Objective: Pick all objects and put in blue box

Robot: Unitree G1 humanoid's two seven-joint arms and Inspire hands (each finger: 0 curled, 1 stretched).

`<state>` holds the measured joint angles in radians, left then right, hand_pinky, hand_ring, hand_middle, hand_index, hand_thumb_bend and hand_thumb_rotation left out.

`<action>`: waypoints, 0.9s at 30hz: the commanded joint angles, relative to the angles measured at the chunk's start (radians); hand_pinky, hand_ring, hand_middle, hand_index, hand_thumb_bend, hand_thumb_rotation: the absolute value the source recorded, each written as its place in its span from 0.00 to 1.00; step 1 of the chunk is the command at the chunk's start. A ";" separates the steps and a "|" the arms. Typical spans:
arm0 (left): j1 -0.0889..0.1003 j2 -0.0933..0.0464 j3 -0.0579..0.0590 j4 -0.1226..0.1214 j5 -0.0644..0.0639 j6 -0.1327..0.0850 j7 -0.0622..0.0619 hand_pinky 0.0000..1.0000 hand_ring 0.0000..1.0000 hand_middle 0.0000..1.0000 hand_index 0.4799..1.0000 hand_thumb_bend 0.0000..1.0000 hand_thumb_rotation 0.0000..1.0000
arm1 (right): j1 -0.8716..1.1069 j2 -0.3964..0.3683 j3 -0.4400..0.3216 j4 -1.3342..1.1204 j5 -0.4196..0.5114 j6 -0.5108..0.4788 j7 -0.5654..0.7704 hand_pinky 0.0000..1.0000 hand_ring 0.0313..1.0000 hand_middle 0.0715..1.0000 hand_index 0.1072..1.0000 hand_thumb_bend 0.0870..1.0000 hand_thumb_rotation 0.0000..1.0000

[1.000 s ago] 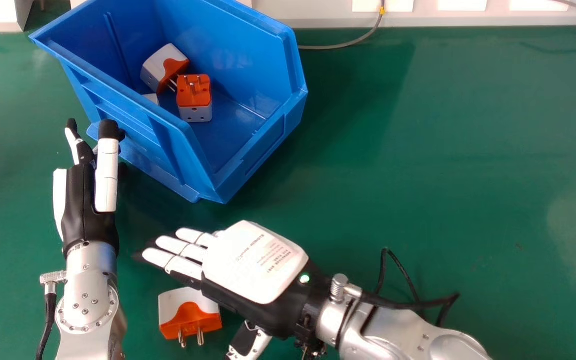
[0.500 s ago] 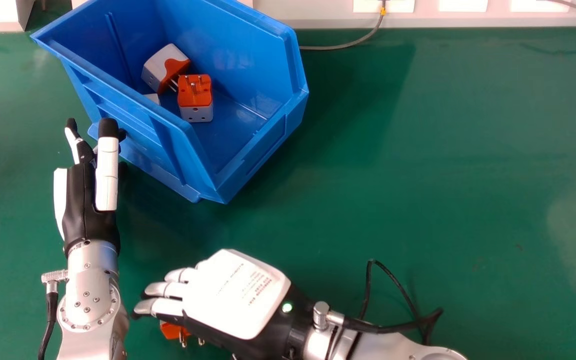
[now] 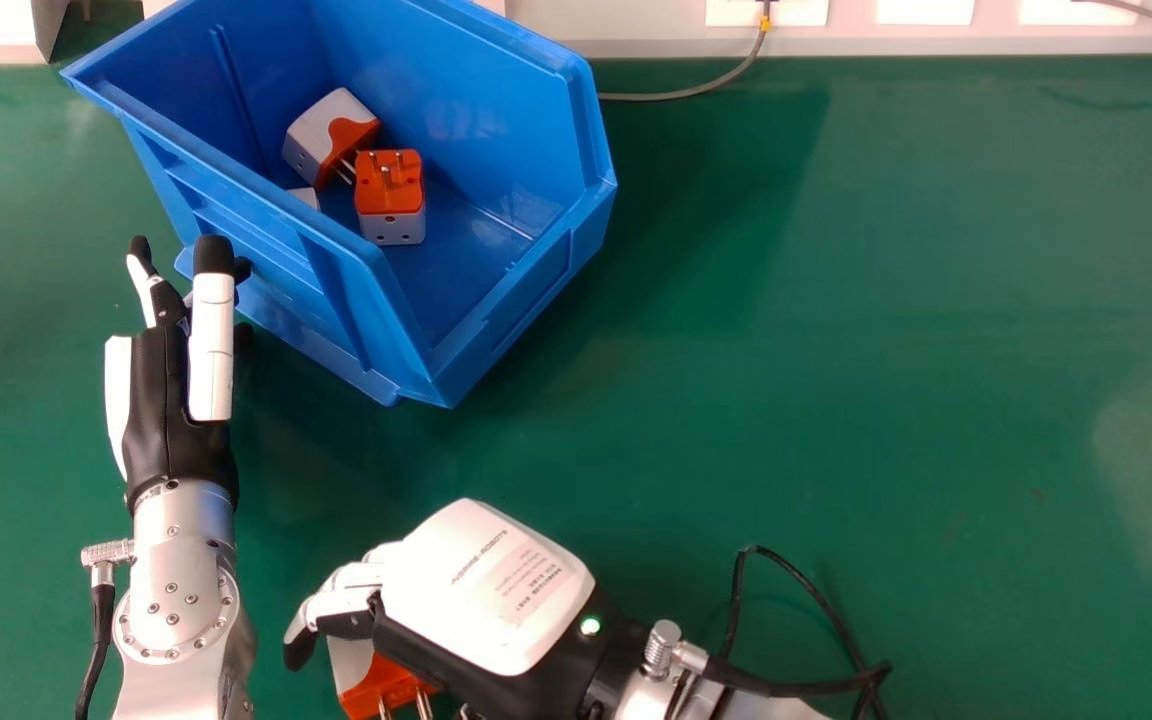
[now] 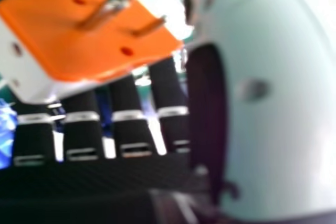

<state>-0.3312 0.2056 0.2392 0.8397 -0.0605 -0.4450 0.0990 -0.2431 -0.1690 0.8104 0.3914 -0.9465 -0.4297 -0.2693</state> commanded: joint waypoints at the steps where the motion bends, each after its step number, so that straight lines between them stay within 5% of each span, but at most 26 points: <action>1: -0.018 -0.001 -0.003 -0.022 0.001 -0.005 -0.001 0.85 0.90 0.86 0.89 0.99 1.00 | -0.011 0.013 -0.016 -0.004 0.021 -0.026 -0.030 0.38 0.47 0.51 0.48 0.55 0.03; 27: -0.016 0.001 -0.005 -0.024 0.003 -0.006 -0.004 0.85 0.90 0.86 0.89 0.99 1.00 | -0.029 0.048 -0.111 0.045 0.036 -0.017 -0.170 0.37 0.47 0.47 0.43 0.46 0.00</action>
<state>-0.3310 0.2056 0.2388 0.8350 -0.0593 -0.4450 0.0984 -0.2677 -0.1385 0.7083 0.4438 -0.9128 -0.4445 -0.4108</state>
